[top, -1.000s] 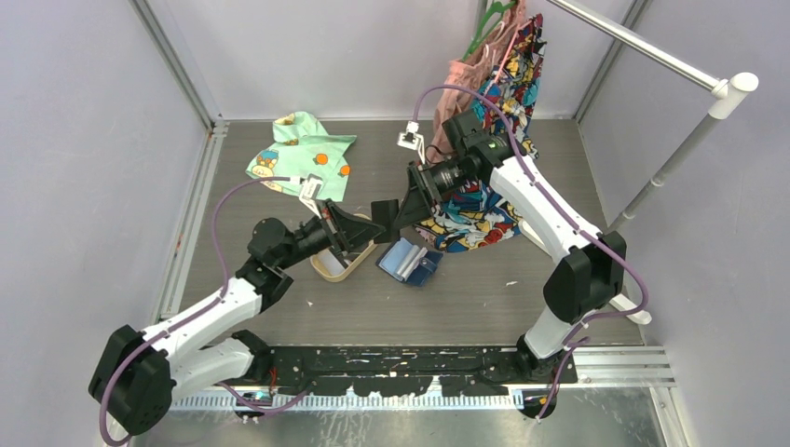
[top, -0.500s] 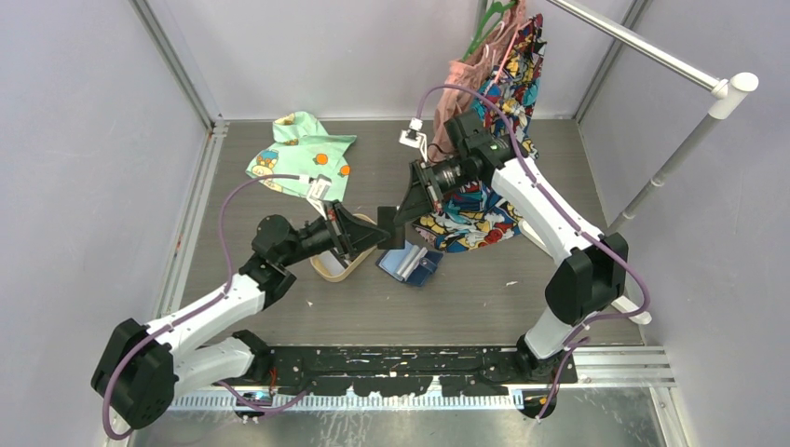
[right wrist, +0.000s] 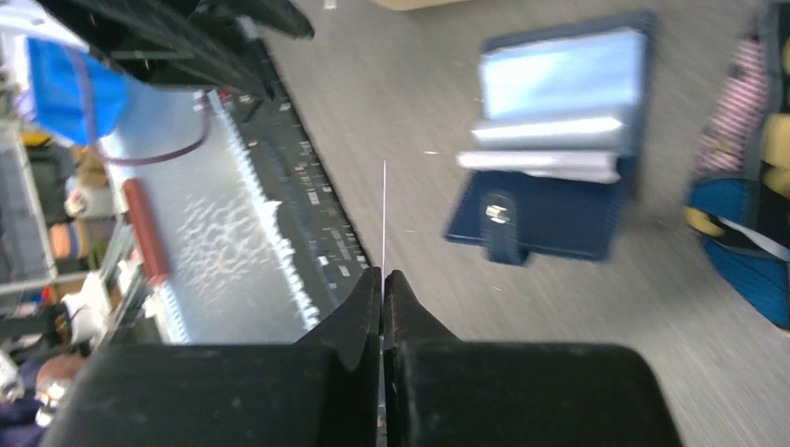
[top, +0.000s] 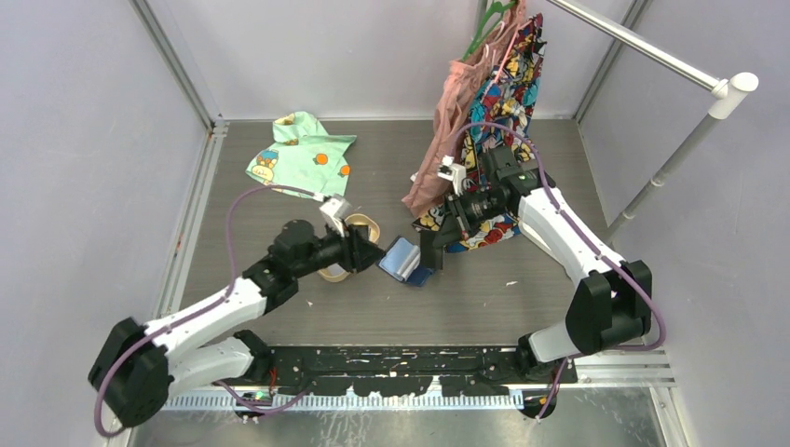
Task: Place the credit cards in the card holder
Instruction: Pick up the credit card from the storage box, then insert the credit card into the card holder.
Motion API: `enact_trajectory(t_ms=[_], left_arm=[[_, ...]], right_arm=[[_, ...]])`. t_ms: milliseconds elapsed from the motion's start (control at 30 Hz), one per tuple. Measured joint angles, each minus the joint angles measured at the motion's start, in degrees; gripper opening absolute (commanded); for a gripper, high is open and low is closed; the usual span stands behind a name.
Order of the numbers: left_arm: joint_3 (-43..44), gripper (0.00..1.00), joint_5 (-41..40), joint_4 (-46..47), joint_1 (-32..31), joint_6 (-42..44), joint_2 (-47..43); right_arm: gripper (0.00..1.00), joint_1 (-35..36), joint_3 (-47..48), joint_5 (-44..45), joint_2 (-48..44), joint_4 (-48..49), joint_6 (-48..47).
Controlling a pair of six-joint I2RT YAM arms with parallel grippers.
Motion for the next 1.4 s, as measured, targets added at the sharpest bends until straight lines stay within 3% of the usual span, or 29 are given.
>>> enact_trajectory(t_ms=[200,500,767,1067,1400], left_arm=[[2.2,0.16,-9.7,-3.1,-5.7,2.8,16.6],[12.9,0.13,-17.0,-5.0,-7.1,4.0,33.4],[13.8,0.14,-17.3,-4.0,-10.0,4.0,39.4],[13.3,0.17,-16.0,1.1,-12.9,2.4,41.0],[12.6,0.21,-12.7,6.4,-15.0,0.7,42.9]], right_arm=[[0.01,-3.3,-4.7,7.5,-1.5,5.2,2.4],[0.01,-3.3,-10.8,9.5,-4.1,13.1,10.0],[0.01,-2.8,-14.9,11.3,-4.4,21.0,20.5],[0.01,0.4,-16.3,21.6,-2.4,29.4,35.8],[0.01,6.1,-16.3,31.3,2.4,31.1,39.6]])
